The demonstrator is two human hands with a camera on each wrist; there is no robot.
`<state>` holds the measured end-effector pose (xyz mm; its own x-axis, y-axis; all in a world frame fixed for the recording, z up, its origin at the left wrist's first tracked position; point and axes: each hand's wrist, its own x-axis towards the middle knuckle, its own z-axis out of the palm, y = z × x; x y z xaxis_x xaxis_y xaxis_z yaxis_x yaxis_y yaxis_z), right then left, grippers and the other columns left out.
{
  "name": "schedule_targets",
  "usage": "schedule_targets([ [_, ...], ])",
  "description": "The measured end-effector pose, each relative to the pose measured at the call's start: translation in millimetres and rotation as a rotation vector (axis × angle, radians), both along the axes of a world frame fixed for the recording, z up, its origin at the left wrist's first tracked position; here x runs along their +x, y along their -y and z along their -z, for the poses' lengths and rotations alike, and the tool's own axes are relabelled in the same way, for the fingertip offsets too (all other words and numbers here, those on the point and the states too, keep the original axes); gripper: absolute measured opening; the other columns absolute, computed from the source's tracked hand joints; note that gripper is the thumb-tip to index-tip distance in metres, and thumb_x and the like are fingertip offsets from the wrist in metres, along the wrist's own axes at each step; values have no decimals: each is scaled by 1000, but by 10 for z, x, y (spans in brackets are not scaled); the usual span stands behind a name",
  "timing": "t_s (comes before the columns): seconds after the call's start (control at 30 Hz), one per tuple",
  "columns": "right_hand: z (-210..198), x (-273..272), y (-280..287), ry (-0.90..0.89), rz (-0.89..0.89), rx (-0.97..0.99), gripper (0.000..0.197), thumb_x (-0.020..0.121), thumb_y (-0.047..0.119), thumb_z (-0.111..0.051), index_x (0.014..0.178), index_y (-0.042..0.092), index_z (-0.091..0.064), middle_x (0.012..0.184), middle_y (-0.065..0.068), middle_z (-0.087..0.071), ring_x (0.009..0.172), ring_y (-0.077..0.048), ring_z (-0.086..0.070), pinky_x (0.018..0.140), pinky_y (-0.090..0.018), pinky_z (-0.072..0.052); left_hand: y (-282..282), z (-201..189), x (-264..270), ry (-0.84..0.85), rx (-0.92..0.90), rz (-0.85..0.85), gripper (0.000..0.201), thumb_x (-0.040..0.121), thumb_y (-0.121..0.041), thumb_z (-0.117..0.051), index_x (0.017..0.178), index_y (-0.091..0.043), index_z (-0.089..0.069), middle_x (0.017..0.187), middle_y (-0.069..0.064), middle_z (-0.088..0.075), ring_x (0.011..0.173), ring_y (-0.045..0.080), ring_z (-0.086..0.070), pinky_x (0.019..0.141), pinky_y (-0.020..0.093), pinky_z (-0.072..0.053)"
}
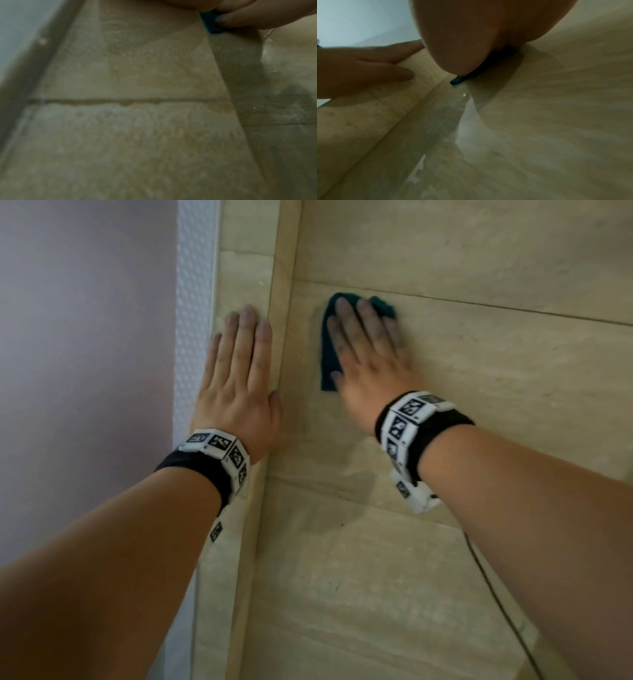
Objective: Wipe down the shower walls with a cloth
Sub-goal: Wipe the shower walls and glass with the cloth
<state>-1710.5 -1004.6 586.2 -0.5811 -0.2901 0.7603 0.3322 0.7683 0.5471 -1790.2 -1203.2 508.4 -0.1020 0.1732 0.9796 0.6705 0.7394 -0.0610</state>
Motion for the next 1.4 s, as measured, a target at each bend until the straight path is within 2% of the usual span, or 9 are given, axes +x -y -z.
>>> schedule_targets([
  [0.2, -36, -281, 357, 6, -45, -23, 68, 104, 35, -38, 165, 16, -12, 173, -1, -1, 159, -25, 0, 128, -45, -5, 5, -10, -31, -44, 13, 40, 77, 94, -3, -53, 162, 6, -17, 170, 27, -11, 159, 41, -7, 127, 58, -15],
  [0.57, 117, 575, -576, -164, 165, -309, 75, 107, 45, -31, 164, 13, 6, 171, -7, 16, 158, -28, 14, 128, -47, 2, 29, -12, 1, 24, -21, 73, 84, 95, -13, -53, 164, 2, -6, 172, 22, 0, 160, 37, 3, 130, 54, -5],
  [0.73, 114, 529, -490, -198, 209, -411, 76, 107, 45, -27, 162, 11, 12, 170, -9, 21, 156, -30, 17, 128, -51, 1, 24, -19, 13, 47, -16, 77, 84, 96, -14, -52, 164, 1, -5, 173, 21, 1, 161, 35, 4, 130, 53, -5],
  [0.9, -17, 59, -6, -82, 85, -186, 72, 107, 38, -36, 164, 12, 1, 171, -7, 13, 157, -30, 12, 128, -51, 0, 27, -22, 20, 57, -23, 86, 78, 100, -12, -47, 164, 1, -4, 173, 22, 1, 161, 35, 4, 130, 53, -5],
  [1.0, 46, -162, 220, -60, 30, -145, 71, 105, 37, -40, 164, 14, -7, 173, -4, 5, 158, -29, 7, 128, -51, -2, 27, -12, 6, 55, -27, 78, 72, 105, -13, -43, 164, 1, -4, 173, 21, 2, 161, 35, 4, 130, 53, -6],
  [1.13, 568, -240, 260, 35, -61, -43, 72, 103, 35, -44, 165, 17, -12, 173, -2, -1, 159, -28, 1, 128, -50, -4, 24, -14, 13, 46, -17, 80, 67, 106, -13, -35, 164, 1, -4, 173, 21, 2, 161, 34, 4, 130, 54, -7],
  [1.27, 1258, -146, 226, 208, -49, 30, 72, 105, 40, -41, 165, 17, -8, 173, 0, 2, 159, -27, 5, 128, -48, -2, 34, -13, 15, 54, -26, 72, 80, 98, -3, -46, 164, 1, -1, 173, 21, 5, 160, 35, 6, 130, 54, -6],
  [1.33, 1309, -93, 160, 261, -23, 85, 71, 106, 42, -38, 165, 18, -7, 173, 0, 3, 159, -26, 5, 128, -47, -2, 32, -11, 20, 55, -22, 70, 83, 96, -1, -48, 164, 1, -1, 173, 21, 4, 160, 35, 6, 130, 54, -6],
  [1.4, 1094, -81, 115, 254, -31, 116, 69, 104, 40, -40, 165, 18, -15, 172, 0, -4, 159, -27, -2, 128, -47, -4, 31, -18, 28, 55, -26, 74, 79, 99, -3, -45, 164, 1, -2, 173, 21, 4, 160, 35, 5, 130, 54, -6],
])
